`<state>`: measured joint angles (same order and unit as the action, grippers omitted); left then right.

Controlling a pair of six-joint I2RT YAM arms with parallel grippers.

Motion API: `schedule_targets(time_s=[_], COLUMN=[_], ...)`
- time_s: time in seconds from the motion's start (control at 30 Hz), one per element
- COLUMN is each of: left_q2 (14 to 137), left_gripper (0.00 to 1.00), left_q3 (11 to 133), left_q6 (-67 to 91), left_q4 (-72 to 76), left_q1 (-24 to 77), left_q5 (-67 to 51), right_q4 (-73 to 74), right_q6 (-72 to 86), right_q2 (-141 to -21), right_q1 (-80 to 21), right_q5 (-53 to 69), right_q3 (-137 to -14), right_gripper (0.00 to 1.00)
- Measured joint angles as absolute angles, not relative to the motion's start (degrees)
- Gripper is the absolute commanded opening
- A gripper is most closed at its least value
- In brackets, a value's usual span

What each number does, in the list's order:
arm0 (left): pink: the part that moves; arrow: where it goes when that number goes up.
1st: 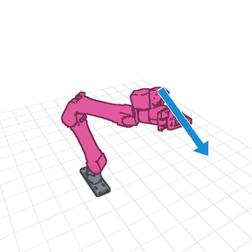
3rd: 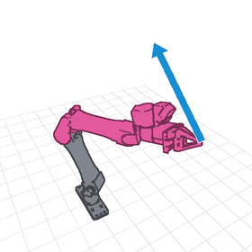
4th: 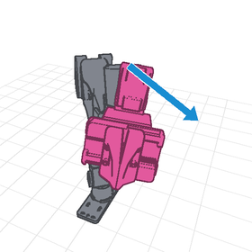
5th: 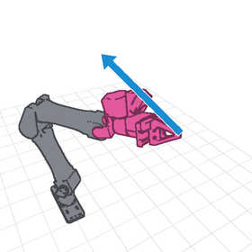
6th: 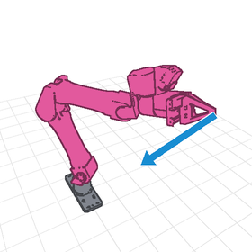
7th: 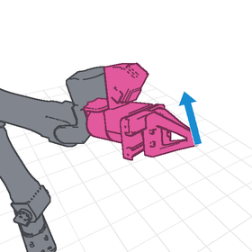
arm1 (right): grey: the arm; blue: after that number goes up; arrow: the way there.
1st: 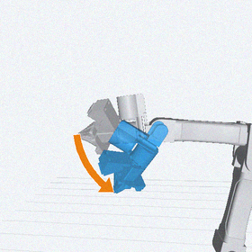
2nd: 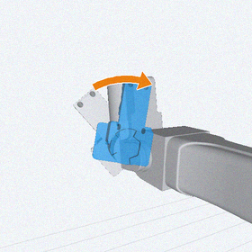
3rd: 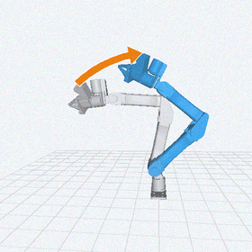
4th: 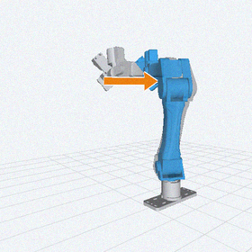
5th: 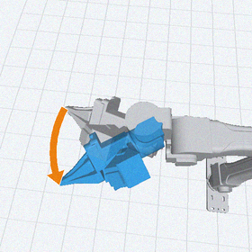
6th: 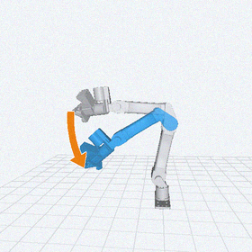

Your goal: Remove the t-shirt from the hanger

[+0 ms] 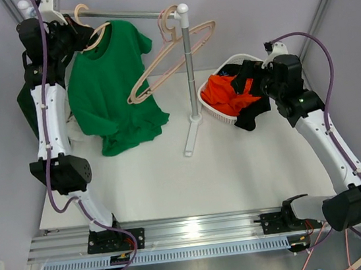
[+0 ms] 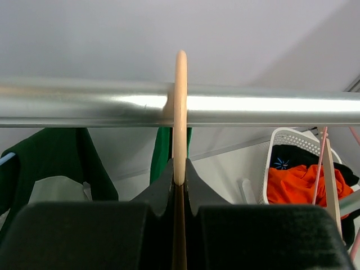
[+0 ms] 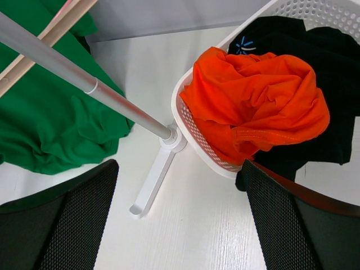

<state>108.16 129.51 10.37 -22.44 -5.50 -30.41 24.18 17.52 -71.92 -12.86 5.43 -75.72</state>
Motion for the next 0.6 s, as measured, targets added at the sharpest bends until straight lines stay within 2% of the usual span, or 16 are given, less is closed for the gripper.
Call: schedule_targets(time_s=[0.03, 0.27, 0.6], left_q2=[108.07, 106.8, 102.41], left_gripper=[0.01, 0.01, 0.01], left_q3=[129.49, 128.84, 121.86], left_q6=[10.35, 10.13, 18.09], left_q4=[-22.61, -24.49, -20.78], left_q1=[-5.28, -2.94, -1.8], left_q5=[-30.06, -27.51, -21.39], right_q4=[24.18, 24.16, 24.36], right_q6=[17.52, 17.54, 17.54], right_q2=[-71.68, -70.67, -68.99], right_q1=[-12.8, -12.56, -11.99], right_q5=[5.43, 5.58, 6.57], right_q3=[-75.7, -74.43, -73.89], right_gripper=[0.96, 0.96, 0.96])
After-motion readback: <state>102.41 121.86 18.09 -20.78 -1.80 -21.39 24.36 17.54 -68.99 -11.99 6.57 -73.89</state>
